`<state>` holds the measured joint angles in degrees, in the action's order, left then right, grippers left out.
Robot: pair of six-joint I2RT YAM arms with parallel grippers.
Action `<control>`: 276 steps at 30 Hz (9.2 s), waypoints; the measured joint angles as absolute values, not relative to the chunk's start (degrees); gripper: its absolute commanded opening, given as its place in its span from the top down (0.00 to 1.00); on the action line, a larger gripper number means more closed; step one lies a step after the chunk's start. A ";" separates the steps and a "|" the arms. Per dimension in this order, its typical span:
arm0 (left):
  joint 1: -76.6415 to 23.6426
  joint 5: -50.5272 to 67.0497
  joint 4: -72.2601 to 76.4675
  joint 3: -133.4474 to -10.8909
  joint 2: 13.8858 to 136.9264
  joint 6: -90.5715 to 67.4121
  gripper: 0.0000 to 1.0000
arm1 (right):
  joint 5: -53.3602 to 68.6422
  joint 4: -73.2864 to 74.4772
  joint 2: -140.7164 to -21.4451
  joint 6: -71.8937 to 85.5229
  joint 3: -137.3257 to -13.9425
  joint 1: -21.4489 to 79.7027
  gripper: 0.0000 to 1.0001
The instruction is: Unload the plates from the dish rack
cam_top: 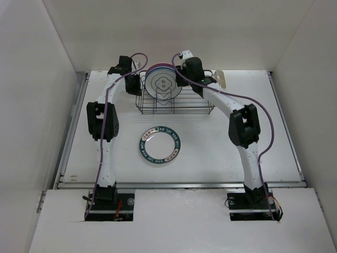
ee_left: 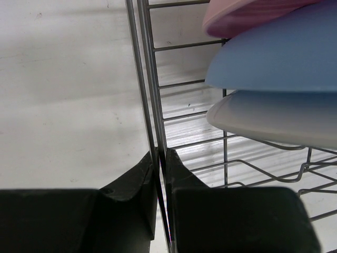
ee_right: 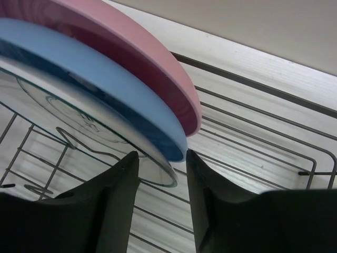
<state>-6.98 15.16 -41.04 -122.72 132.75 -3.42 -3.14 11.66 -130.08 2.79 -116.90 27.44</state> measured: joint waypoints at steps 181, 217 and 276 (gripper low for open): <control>-7.03 15.44 -39.27 -121.86 132.77 -7.60 1.00 | -15.14 43.16 -98.17 19.53 -66.17 25.50 1.00; -7.40 14.68 -40.21 -122.39 132.73 -5.67 1.00 | -0.05 18.94 -131.52 3.33 -131.46 26.57 0.03; -7.07 15.64 -39.27 -120.64 132.05 -11.11 1.00 | 10.63 49.89 -82.87 14.22 -66.06 15.05 1.00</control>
